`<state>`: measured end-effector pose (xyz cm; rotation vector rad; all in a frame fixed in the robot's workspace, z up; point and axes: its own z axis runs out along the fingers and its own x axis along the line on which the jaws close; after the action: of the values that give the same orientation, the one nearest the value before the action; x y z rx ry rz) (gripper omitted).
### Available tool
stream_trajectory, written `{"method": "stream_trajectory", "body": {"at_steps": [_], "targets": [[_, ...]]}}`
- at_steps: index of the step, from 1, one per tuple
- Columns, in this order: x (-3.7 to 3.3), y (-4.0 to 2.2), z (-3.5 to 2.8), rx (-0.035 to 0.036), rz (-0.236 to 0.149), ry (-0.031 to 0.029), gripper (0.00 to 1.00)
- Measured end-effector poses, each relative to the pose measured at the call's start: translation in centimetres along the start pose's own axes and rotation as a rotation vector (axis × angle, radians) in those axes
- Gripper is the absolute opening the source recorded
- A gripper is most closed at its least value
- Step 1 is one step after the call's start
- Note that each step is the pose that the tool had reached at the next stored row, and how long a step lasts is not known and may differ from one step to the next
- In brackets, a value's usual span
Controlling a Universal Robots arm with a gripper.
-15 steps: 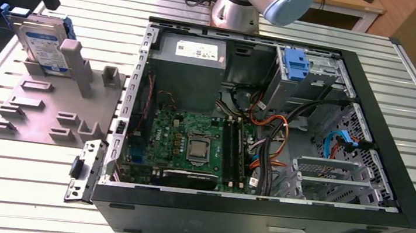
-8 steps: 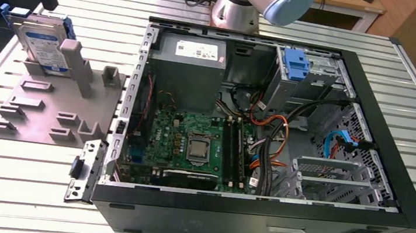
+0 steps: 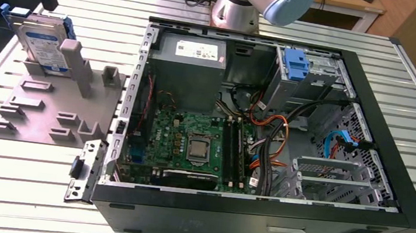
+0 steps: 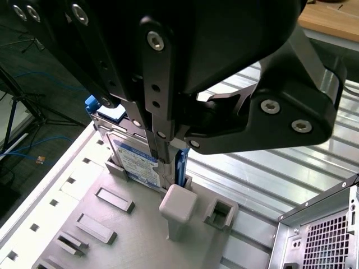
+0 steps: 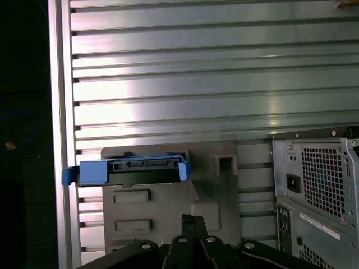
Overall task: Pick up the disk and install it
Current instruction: 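Reach for the disk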
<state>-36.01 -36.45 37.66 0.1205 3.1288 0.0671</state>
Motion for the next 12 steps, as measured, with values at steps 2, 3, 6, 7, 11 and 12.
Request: {"method": "stream_trajectory", "body": {"at_steps": [2,3,6,7,11,12], "targets": [[0.06,-0.01,0.00,0.0000,0.000,0.0000,0.11],[0.09,-0.01,0.00,0.0000,0.000,0.0000,0.11],[0.25,-0.01,0.02,0.0001,0.000,0.0001,0.11],[0.32,-0.02,0.02,0.0001,0.000,0.0001,0.11],[0.64,-0.03,0.05,0.0001,0.000,0.0001,0.11],[0.74,-0.04,0.06,0.0001,0.000,0.0001,0.11]]}}
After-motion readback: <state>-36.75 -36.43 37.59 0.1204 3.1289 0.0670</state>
